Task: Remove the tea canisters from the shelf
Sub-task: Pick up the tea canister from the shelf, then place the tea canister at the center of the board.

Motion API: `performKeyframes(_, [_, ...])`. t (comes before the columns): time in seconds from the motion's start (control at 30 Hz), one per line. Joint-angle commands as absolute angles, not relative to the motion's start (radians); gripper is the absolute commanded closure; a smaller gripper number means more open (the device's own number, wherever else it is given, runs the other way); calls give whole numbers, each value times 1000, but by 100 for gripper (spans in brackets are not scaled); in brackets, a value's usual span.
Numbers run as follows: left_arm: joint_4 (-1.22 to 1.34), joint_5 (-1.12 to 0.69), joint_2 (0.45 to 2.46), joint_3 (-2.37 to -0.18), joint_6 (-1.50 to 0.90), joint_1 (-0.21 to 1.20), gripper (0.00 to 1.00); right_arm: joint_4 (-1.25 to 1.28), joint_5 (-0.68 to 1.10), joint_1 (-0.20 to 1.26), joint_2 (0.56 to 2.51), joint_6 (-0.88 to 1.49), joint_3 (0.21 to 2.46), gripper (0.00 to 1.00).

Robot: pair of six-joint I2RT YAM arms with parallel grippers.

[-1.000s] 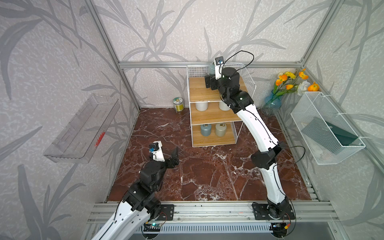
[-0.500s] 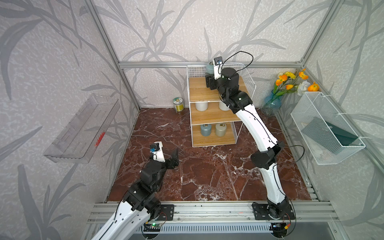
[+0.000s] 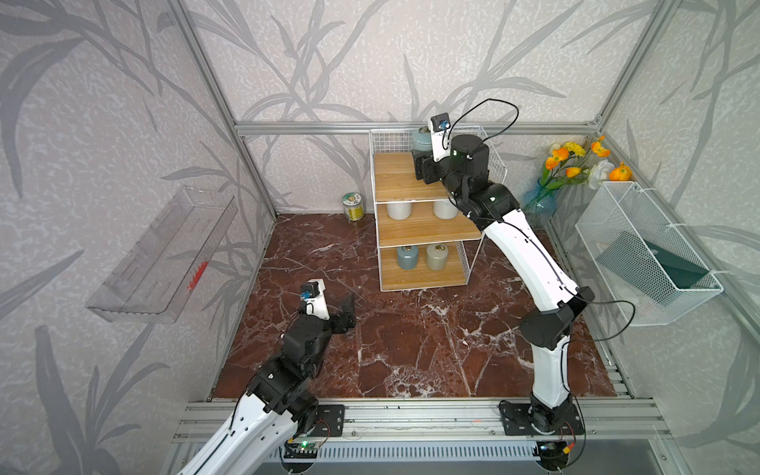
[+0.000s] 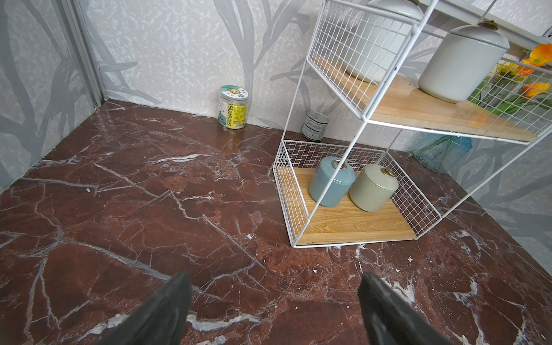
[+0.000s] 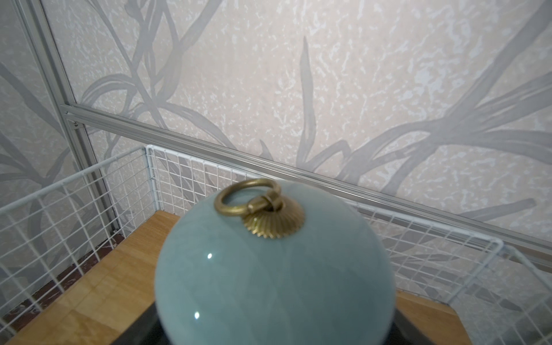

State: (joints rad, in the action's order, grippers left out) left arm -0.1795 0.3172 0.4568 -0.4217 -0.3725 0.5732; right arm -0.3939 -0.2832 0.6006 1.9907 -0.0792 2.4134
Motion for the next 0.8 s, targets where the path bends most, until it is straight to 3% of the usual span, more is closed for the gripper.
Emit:
performKeyframes(0.0, [-143, 301, 478, -413, -387, 575, 11, -235, -241, 590, 1821, -46, 2339, 38])
performKeyframes(0.33, [-109, 278, 527, -414, -391, 575, 11, -136, -228, 491, 1373, 0, 1858, 38])
performKeyframes(0.5, [-78, 273, 578, -423, -370, 574, 11, -126, -311, 427, 1143, -19, 1637, 38])
performKeyframes(0.77, [16, 249, 689, -436, -371, 575, 9, -164, -363, 315, 969, 75, 1375, 37])
